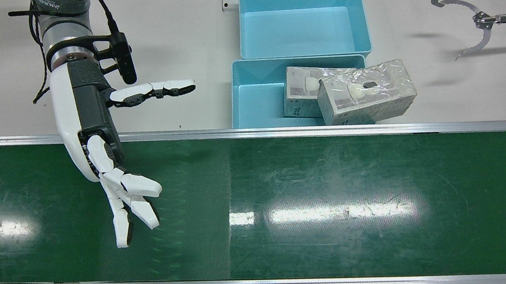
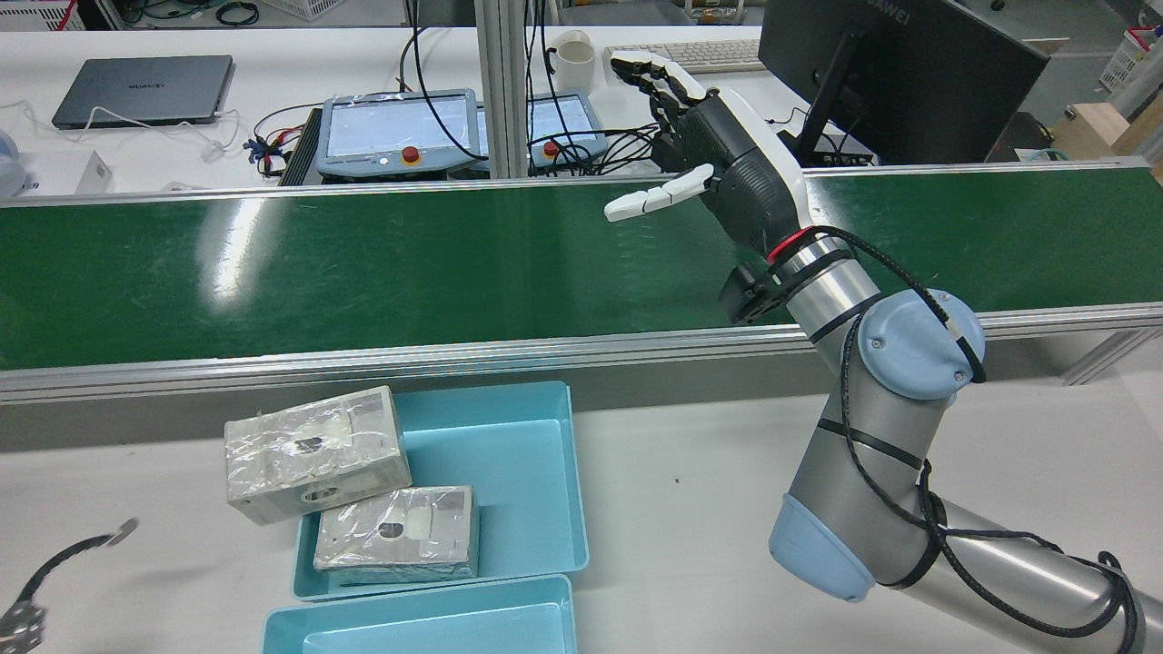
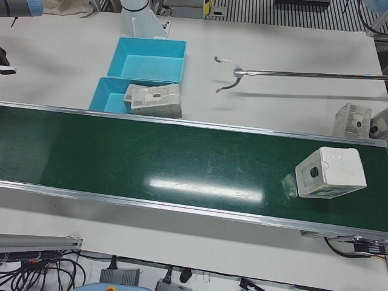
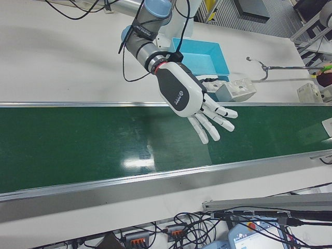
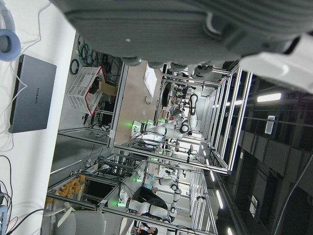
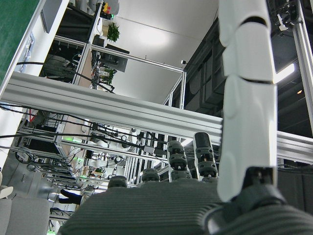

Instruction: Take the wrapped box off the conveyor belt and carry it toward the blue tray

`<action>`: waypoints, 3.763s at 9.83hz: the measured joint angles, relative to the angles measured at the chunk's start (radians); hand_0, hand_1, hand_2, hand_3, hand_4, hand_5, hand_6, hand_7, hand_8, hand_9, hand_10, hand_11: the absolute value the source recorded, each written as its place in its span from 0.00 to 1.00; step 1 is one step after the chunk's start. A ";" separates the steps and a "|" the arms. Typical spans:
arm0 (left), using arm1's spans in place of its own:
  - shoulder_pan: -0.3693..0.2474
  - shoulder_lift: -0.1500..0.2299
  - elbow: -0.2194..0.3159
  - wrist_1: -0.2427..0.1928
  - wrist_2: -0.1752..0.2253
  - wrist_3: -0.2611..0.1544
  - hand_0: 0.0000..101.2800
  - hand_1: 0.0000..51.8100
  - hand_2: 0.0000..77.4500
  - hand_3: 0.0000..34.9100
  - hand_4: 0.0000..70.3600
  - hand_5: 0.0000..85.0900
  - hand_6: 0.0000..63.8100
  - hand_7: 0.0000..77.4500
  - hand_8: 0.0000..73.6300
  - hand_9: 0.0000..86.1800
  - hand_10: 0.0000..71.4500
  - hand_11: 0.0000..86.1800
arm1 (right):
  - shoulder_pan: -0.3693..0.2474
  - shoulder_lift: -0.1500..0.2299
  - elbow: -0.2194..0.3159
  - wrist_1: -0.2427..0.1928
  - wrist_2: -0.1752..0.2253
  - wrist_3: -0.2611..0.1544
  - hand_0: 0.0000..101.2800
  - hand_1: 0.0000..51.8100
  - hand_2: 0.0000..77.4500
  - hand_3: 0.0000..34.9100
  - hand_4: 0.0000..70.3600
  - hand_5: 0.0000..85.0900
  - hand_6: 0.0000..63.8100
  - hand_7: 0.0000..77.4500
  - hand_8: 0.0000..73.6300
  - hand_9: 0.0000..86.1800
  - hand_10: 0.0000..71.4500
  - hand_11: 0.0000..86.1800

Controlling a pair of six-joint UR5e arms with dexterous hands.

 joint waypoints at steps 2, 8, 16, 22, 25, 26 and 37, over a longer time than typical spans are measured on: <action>0.000 0.000 0.000 0.000 0.000 0.000 0.00 0.00 0.01 0.00 0.00 0.01 0.00 0.00 0.01 0.00 0.01 0.01 | 0.003 -0.018 0.006 0.002 0.013 0.006 0.48 0.31 0.13 0.32 0.02 0.29 0.03 0.06 0.01 0.02 0.00 0.01; 0.000 0.000 0.000 0.000 0.000 0.000 0.00 0.00 0.01 0.00 0.00 0.01 0.00 0.01 0.01 0.00 0.01 0.01 | 0.007 -0.033 0.003 0.005 0.015 0.030 0.46 0.24 0.08 0.17 0.04 0.28 0.03 0.06 0.04 0.02 0.00 0.01; 0.000 0.000 0.000 0.000 0.000 0.000 0.00 0.00 0.01 0.00 0.00 0.01 0.00 0.00 0.01 0.00 0.01 0.01 | 0.041 0.049 -0.077 -0.251 -0.026 0.168 0.50 0.33 0.07 0.06 0.06 0.48 0.09 0.10 0.03 0.02 0.00 0.01; 0.000 0.000 0.000 0.000 0.000 0.000 0.00 0.00 0.01 0.00 0.00 0.01 0.00 0.01 0.01 0.00 0.01 0.01 | 0.039 0.059 -0.126 -0.171 -0.051 0.204 0.47 0.24 0.07 0.01 0.01 0.39 0.09 0.07 0.03 0.02 0.00 0.01; 0.000 0.000 0.000 0.000 0.000 0.000 0.00 0.00 0.01 0.00 0.00 0.01 0.00 0.00 0.01 0.01 0.01 0.01 | 0.037 0.057 -0.137 -0.156 -0.052 0.209 0.47 0.24 0.06 0.02 0.01 0.37 0.07 0.04 0.03 0.02 0.00 0.01; 0.000 0.000 0.000 0.000 0.000 0.000 0.00 0.00 0.01 0.00 0.00 0.01 0.00 0.00 0.01 0.01 0.01 0.01 | 0.036 0.058 -0.138 -0.155 -0.052 0.208 0.47 0.24 0.06 0.02 0.01 0.37 0.07 0.04 0.03 0.02 0.00 0.01; 0.000 0.000 0.000 0.000 0.000 0.000 0.00 0.00 0.01 0.00 0.00 0.01 0.00 0.00 0.01 0.00 0.01 0.01 | 0.025 0.064 -0.140 -0.153 -0.048 0.203 0.47 0.23 0.08 0.16 0.00 0.33 0.04 0.04 0.01 0.01 0.00 0.01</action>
